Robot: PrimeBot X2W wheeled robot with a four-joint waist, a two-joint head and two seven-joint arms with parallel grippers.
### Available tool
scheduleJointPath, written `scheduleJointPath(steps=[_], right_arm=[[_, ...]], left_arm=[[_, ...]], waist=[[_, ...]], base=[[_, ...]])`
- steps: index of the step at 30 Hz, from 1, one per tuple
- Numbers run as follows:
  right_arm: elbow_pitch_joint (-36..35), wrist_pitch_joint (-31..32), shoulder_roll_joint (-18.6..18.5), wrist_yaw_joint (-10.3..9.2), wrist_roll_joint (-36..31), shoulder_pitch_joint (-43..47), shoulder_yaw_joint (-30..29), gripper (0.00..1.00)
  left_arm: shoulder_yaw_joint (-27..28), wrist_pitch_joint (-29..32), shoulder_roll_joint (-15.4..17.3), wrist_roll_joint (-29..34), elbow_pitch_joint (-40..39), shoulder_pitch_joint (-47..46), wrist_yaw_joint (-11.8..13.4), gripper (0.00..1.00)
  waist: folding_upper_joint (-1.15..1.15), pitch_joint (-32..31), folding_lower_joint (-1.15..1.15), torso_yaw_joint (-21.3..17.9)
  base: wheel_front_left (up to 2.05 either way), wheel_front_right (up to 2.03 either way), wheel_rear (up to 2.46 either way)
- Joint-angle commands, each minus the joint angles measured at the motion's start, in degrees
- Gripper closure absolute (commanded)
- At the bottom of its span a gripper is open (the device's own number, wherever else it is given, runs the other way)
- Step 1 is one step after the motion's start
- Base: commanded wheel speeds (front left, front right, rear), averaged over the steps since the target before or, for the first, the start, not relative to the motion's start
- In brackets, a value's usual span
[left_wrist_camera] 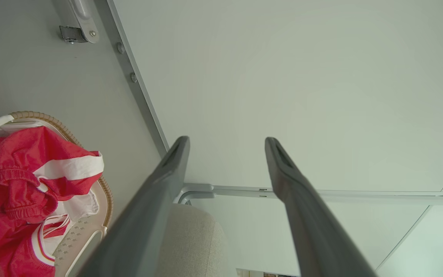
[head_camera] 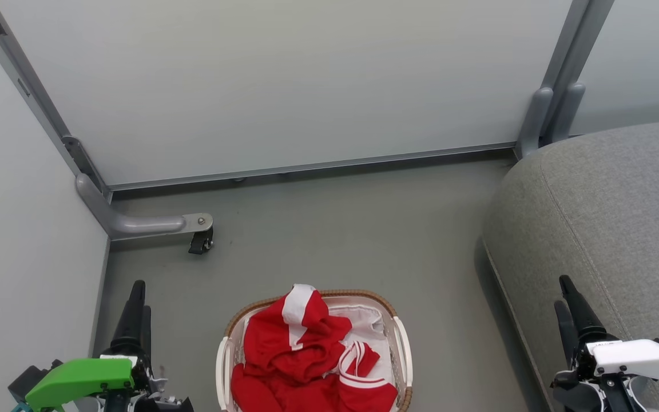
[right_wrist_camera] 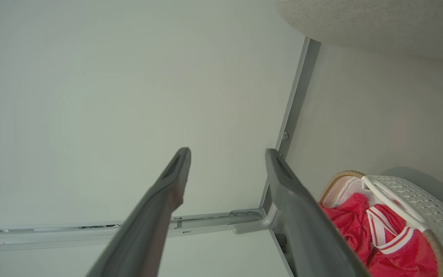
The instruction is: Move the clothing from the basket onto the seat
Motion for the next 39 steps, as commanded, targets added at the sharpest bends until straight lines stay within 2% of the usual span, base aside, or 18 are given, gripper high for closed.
scheduleJointPath(steps=[1,8,19,35,39], right_arm=[[-1.02,-0.74,-0.49,0.01,-2.23,-0.34,-0.4,0.0],[-3.43,-2.45,-0.57,0.01,-11.97,0.12,-1.08,0.0],[-6.71,-4.92,-0.68,0.01,-25.82,0.94,-0.49,0.0],[-7.34,-8.21,-0.82,0.02,-44.44,1.6,0.8,0.0],[-7.48,-8.94,-0.85,0.02,-48.23,1.9,1.11,0.0]], left_arm=[[-0.41,-0.72,0.26,1.36,-1.21,-0.35,-0.09,0.0],[-1.57,-2.39,0.31,6.95,-2.1,-0.44,-0.1,0.0],[-2.88,-4.87,0.39,19.29,-3.6,-0.98,0.29,0.0],[-6.35,-8.14,0.49,39.95,-3.9,-0.4,1.24,0.0],[-6.44,-8.87,0.51,42.57,-3.54,0.05,1.63,0.0]], waist=[[0.0,-0.04,0.0,0.01],[0.0,-0.16,0.0,0.07],[0.0,-0.23,0.0,0.2],[0.0,-0.29,0.0,0.47],[0.0,-0.33,0.0,0.54]], base=[[0.0,0.0,0.0],[0.0,0.0,0.0],[0.0,0.0,0.0],[0.0,0.0,0.0],[0.0,0.0,0.0]])
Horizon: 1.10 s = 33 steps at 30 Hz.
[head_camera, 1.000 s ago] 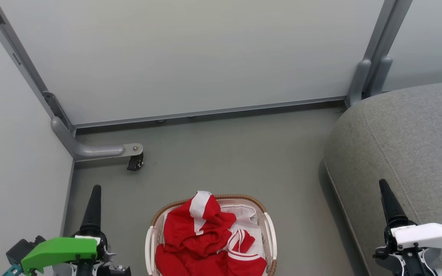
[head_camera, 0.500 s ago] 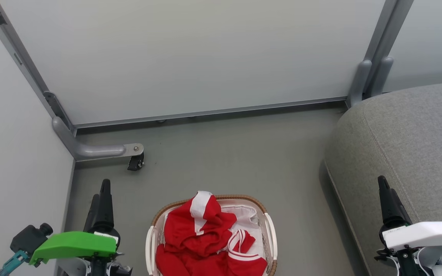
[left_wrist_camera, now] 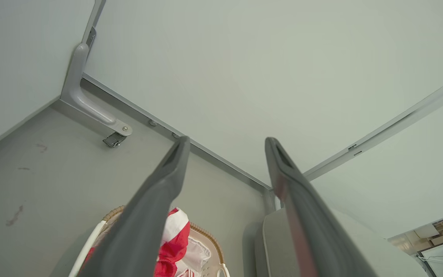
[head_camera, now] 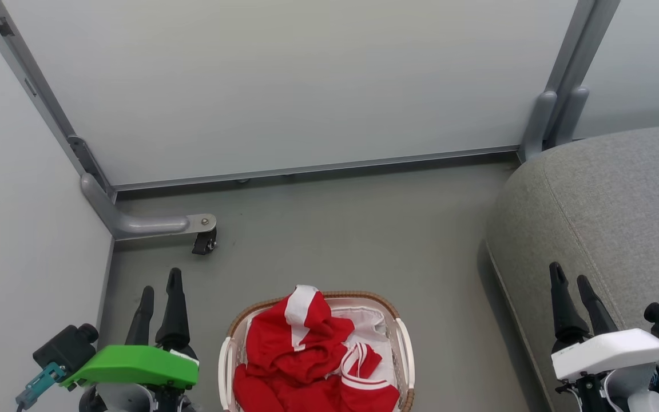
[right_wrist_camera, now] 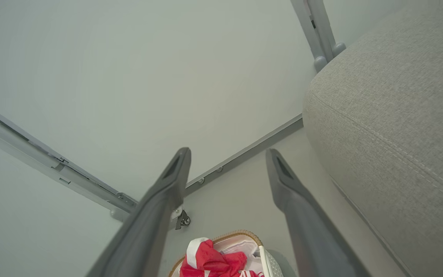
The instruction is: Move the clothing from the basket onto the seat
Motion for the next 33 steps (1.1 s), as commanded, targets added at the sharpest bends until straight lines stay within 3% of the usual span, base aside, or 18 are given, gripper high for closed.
scheduleJointPath(steps=[1,33], right_arm=[[-0.89,-0.76,-0.44,0.02,-2.26,0.29,0.11,0.0],[0.64,-5.44,-0.64,0.02,-25.14,1.36,1.27,0.0]], left_arm=[[-0.12,-0.61,0.38,1.96,-0.53,-0.01,0.3,0.0],[-1.78,-5.34,0.54,21.71,3.37,1.17,0.88,0.0]], waist=[[0.0,-0.01,0.0,0.03],[0.0,-0.11,0.0,0.55]], base=[[0.0,0.0,0.0],[0.0,0.0,0.0]])
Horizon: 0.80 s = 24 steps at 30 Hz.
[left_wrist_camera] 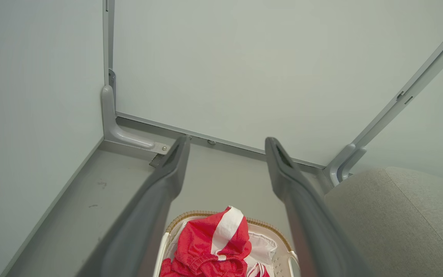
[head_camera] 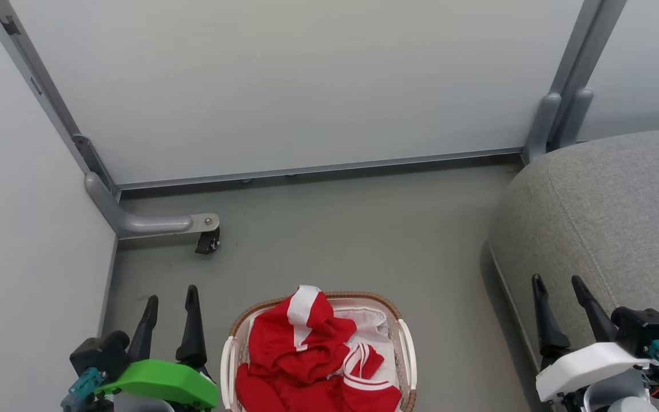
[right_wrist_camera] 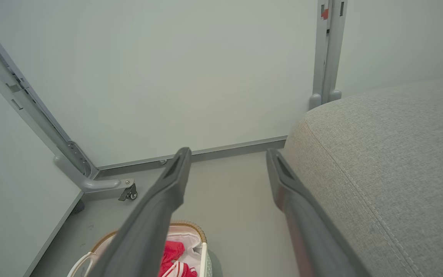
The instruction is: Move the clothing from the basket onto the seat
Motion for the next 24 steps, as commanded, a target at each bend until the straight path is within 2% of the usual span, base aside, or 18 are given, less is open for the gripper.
scheduleJointPath(steps=[1,24], right_arm=[[-0.12,-0.54,-0.37,0.02,-1.43,0.38,-0.06,0.0],[0.47,-3.31,-0.49,0.02,-13.38,1.68,0.32,0.0]], left_arm=[[-0.18,-0.54,0.43,1.57,-0.12,0.21,0.37,0.0],[-0.84,-3.16,0.5,11.22,3.31,1.2,0.78,0.0]], waist=[[0.0,-0.01,0.0,0.03],[0.0,-0.48,0.0,0.5]], base=[[0.0,0.0,0.0],[0.0,0.0,0.0]])
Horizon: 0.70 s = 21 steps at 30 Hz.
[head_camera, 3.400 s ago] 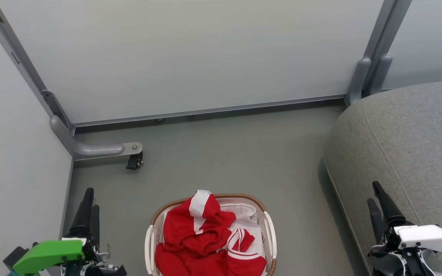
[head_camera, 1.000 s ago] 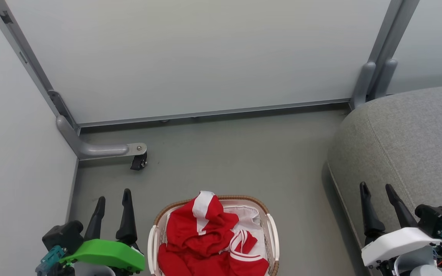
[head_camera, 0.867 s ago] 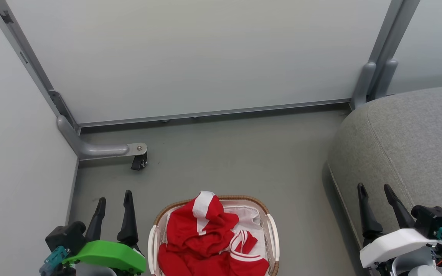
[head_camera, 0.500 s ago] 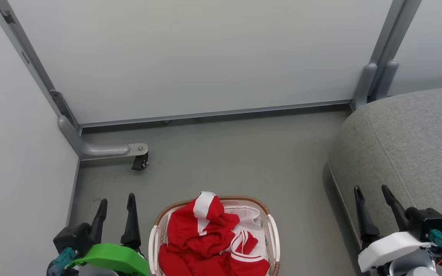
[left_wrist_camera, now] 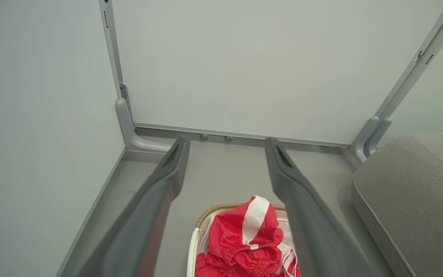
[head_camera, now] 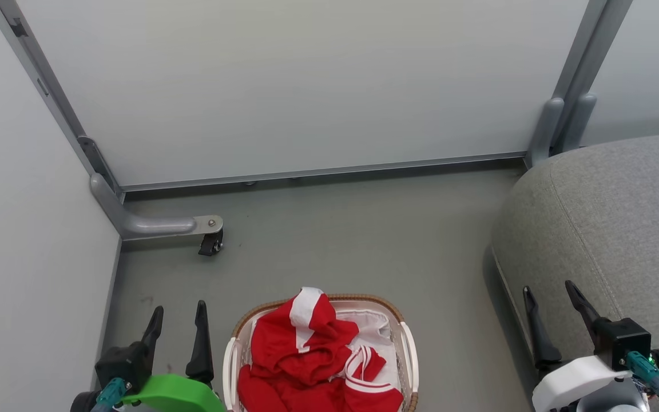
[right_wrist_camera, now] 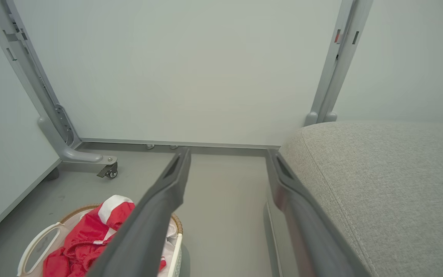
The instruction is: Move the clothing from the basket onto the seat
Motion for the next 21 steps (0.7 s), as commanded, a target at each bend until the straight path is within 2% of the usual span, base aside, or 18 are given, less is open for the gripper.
scheduleJointPath(steps=[1,15,21], right_arm=[[-0.08,-0.65,-0.36,0.02,-1.53,0.63,0.05,0.0],[0.06,-2.04,-0.43,0.01,-7.41,1.19,-0.14,0.0],[0.24,-2.0,-0.41,0.01,-6.84,1.08,-0.27,0.0]], left_arm=[[-0.02,-0.41,0.4,1.24,0.08,0.64,0.25,0.0],[0.02,-1.82,0.43,5.22,2.0,1.06,0.32,0.0],[0.12,-1.7,0.43,5.02,2.53,0.8,0.16,0.0]], waist=[[0.0,0.0,0.0,0.03],[0.0,0.13,0.0,0.18],[0.0,0.28,0.0,0.14]], base=[[0.0,0.0,0.0],[0.0,0.0,0.0],[0.0,0.0,0.0]])
